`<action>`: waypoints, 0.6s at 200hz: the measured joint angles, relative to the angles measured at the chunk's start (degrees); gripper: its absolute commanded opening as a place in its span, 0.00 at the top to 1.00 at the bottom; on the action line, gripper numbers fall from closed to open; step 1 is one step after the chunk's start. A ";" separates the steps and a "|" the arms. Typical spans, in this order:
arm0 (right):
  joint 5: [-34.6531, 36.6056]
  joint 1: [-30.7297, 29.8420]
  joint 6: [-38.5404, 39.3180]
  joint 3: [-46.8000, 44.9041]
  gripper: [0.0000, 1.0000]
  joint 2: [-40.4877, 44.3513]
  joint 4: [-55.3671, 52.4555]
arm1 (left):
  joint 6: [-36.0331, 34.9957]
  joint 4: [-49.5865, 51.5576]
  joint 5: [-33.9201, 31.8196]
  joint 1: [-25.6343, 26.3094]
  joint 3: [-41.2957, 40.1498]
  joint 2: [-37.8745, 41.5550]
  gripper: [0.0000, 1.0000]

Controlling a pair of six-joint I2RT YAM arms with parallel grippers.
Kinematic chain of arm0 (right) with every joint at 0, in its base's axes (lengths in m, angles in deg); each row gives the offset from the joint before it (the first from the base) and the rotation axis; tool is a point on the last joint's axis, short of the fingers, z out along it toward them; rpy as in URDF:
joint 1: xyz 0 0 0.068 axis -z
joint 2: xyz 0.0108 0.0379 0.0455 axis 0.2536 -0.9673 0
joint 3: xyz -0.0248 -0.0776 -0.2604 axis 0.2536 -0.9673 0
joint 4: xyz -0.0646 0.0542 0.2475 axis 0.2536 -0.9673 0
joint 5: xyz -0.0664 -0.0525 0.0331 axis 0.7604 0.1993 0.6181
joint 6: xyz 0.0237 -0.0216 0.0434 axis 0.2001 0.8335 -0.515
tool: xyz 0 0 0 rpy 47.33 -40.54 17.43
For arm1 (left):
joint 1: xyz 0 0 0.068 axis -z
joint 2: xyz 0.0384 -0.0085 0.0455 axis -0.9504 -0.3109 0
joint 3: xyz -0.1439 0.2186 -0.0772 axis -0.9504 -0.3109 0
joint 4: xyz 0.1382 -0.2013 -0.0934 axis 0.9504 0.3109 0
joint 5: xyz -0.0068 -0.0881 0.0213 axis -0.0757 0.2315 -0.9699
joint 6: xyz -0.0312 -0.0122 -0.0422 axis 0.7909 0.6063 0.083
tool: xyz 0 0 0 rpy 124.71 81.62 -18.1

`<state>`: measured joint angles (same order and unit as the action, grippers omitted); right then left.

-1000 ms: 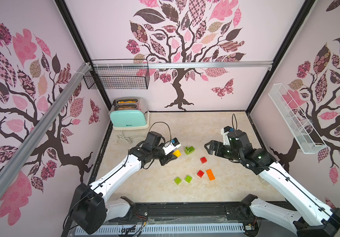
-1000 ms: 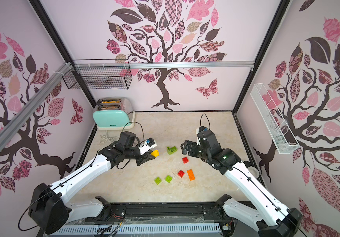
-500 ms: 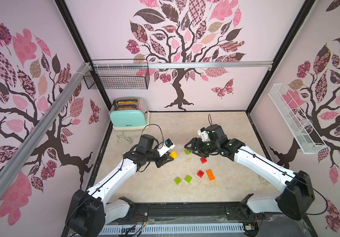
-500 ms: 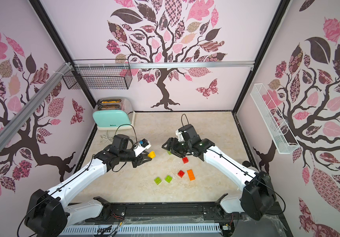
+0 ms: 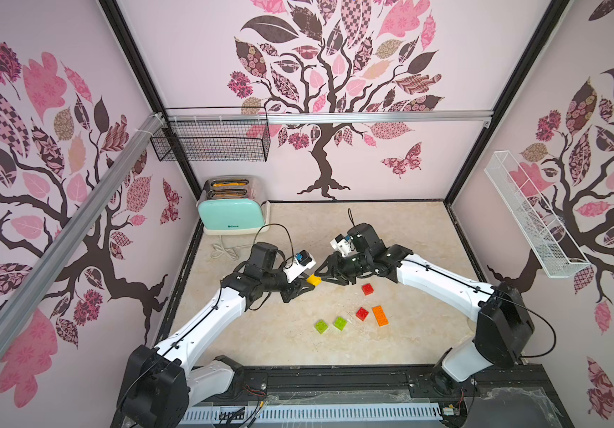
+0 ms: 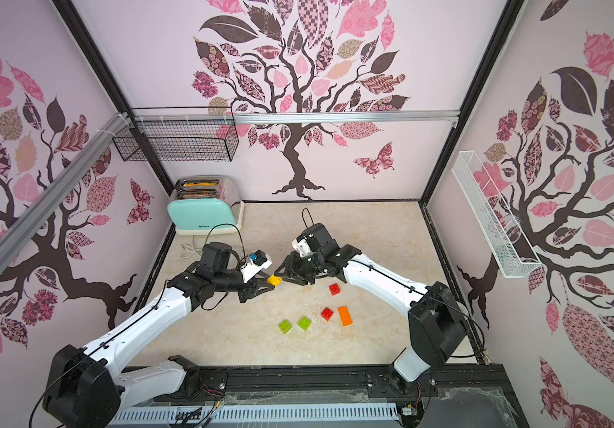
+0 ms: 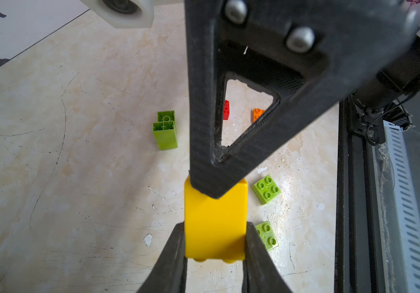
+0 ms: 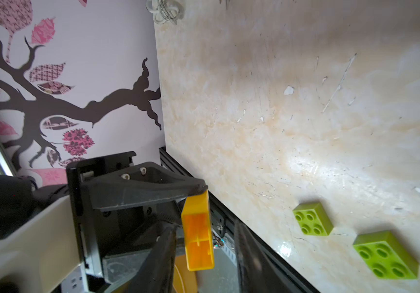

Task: Assemble a giraffe with lego
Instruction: Pick up the lego brick from the center of the board.

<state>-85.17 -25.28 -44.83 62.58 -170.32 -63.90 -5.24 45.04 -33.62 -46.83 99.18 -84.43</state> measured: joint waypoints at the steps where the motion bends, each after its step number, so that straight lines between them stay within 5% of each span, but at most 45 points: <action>1: -0.07 0.00 0.07 0.00 0.65 0.00 0.00 | 0.00 0.00 0.00 0.00 0.00 0.00 0.86; 73: -1.88 -0.76 0.02 0.00 0.71 -0.66 0.31 | 0.24 -0.39 0.85 -0.07 0.00 0.00 0.88; 120: -2.80 -1.49 1.29 0.02 0.97 -1.18 0.66 | 0.76 0.33 1.62 -0.35 -0.02 0.00 0.83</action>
<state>-87.97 -26.76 -43.54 62.61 -171.50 -63.24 -4.48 45.37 -32.00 -47.18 99.16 -84.43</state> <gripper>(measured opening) 0.177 0.319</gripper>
